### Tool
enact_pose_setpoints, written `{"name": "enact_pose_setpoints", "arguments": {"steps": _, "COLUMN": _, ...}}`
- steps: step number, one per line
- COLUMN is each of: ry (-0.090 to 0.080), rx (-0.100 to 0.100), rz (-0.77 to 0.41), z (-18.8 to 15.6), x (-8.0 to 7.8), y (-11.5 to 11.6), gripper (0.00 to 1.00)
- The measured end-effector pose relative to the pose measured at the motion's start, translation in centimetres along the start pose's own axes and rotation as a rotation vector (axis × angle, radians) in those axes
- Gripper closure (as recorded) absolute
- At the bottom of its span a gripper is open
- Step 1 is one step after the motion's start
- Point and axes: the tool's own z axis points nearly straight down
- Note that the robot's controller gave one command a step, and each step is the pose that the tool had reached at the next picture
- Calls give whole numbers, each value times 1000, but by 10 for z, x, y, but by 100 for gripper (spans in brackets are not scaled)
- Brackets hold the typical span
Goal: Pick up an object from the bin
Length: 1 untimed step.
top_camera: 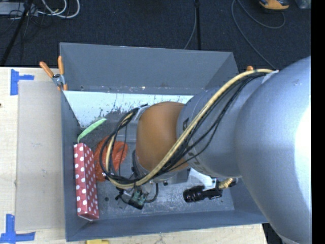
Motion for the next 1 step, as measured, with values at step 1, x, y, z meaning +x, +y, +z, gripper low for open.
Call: {"name": "enact_pose_setpoints", "arguments": {"steps": 1, "ry": 2, "rx": 3, "rz": -1, "z": -9, "x": 1, "y": -1, "gripper": 100}}
